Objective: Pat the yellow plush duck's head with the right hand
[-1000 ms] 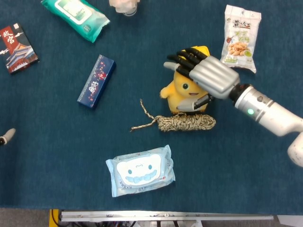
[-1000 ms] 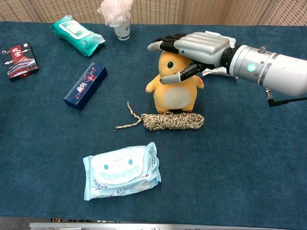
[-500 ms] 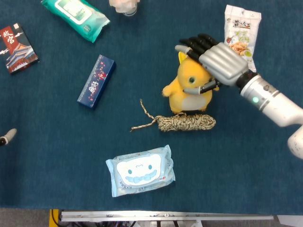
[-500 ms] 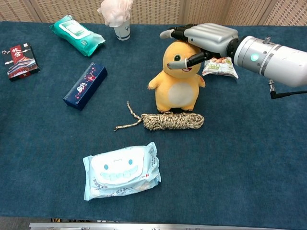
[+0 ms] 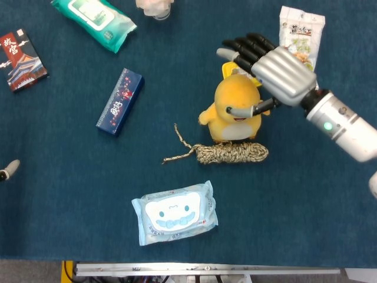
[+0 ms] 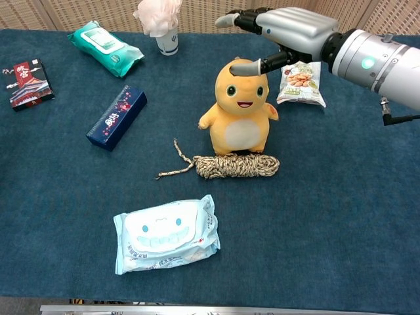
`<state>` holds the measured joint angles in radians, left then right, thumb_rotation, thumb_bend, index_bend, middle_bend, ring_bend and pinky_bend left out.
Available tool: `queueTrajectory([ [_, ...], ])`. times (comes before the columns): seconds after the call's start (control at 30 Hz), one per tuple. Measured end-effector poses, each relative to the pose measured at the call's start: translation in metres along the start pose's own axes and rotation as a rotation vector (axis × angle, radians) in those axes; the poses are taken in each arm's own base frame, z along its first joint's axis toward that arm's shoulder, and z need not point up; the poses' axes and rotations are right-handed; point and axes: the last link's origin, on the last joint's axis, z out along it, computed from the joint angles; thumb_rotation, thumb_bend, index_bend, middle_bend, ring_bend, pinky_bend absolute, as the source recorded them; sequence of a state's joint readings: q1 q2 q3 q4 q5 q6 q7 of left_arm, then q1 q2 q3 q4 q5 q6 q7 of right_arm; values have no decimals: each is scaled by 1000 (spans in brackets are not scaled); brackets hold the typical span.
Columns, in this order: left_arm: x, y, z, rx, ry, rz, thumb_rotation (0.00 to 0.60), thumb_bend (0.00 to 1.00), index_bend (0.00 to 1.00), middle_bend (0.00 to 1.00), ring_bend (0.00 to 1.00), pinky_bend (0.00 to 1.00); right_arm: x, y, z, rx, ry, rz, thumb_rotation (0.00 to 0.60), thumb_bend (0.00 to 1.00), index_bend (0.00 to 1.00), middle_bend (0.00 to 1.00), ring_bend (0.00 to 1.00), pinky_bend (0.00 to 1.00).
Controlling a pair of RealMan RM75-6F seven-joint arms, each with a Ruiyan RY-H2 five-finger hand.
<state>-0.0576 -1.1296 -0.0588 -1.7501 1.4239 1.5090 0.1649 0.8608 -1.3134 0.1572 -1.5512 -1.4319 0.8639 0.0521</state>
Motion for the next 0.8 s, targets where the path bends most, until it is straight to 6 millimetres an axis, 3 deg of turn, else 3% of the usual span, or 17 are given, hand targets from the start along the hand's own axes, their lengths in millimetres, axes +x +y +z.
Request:
queueTrajectory([
  [0.37,-1,-3,-2,11,-4,2,521,27,155,67,8,0,-17,-19,-1,76,-60,-10,79,0,21,78,0,0],
  [0.8,-2,-3,-1,11,-9,6,520,27,155,67,8,0,-33,3,10,-1,-106,-28,79,0,21,78,0,0],
])
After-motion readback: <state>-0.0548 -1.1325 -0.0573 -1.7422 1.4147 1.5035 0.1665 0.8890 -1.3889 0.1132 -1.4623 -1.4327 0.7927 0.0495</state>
